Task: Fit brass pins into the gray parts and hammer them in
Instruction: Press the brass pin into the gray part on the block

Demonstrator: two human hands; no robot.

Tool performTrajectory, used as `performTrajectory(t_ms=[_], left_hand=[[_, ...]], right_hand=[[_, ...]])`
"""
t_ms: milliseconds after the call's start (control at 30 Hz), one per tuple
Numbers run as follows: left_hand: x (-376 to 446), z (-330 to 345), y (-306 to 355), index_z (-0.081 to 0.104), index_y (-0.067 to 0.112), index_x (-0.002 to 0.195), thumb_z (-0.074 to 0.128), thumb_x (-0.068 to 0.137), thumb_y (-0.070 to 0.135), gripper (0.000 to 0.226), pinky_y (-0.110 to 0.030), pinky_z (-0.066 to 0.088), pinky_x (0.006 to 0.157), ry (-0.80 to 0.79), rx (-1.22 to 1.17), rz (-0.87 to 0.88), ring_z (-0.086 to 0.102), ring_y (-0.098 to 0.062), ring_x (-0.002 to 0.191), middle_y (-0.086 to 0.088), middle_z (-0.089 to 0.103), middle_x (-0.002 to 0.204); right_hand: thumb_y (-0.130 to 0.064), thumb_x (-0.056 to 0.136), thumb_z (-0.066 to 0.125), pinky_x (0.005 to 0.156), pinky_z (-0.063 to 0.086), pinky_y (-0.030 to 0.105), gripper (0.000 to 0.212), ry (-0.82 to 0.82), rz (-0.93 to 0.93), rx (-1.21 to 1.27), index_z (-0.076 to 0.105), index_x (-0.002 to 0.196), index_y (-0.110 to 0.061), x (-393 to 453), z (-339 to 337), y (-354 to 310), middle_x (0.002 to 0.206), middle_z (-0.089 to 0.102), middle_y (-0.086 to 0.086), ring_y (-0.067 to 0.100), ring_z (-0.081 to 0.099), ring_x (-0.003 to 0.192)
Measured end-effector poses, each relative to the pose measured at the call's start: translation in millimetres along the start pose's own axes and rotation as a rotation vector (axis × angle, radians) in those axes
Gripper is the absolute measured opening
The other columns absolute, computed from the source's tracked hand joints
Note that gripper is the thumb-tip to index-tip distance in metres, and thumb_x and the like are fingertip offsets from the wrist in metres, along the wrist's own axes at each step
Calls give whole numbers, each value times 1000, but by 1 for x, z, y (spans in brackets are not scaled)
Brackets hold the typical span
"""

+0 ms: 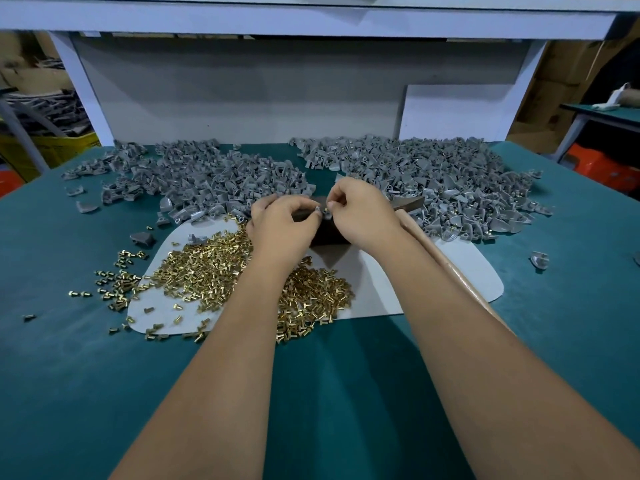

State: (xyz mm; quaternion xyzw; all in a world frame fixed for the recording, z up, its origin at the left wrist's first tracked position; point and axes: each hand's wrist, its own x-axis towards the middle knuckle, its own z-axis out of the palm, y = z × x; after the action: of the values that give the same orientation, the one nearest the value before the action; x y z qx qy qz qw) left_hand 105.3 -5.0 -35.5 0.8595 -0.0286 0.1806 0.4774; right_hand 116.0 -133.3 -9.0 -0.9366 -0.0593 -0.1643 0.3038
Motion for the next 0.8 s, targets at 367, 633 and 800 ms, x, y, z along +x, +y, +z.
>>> performTrajectory(t_ms=[367,633,800], left_hand=[[0,2,-2,62,44,86,67,89,37,9,-45,28,111,10,27,-17,30,-16,132,23,62,109],[4,3,-7,64,44,78,69,87,36,14,-49,37,106,-6,-27,-1,44,-20,128,29,59,96],[7,3,-11,70,41,83,72,86,34,8,-50,40,106,-40,-113,-20,50,-24,126,15,68,113]], right_hand=[[-18,92,52,81,50,44,12,-33,-36,-1,56,83,-23,1,3,-1,95,61,4,22,57,86],[-15,91,58,83,47,44,15,64,-15,120,56,79,-24,-4,11,3,87,60,-3,21,56,87],[-18,91,58,83,48,43,14,107,2,76,56,79,-24,-5,13,1,86,60,-3,20,56,86]])
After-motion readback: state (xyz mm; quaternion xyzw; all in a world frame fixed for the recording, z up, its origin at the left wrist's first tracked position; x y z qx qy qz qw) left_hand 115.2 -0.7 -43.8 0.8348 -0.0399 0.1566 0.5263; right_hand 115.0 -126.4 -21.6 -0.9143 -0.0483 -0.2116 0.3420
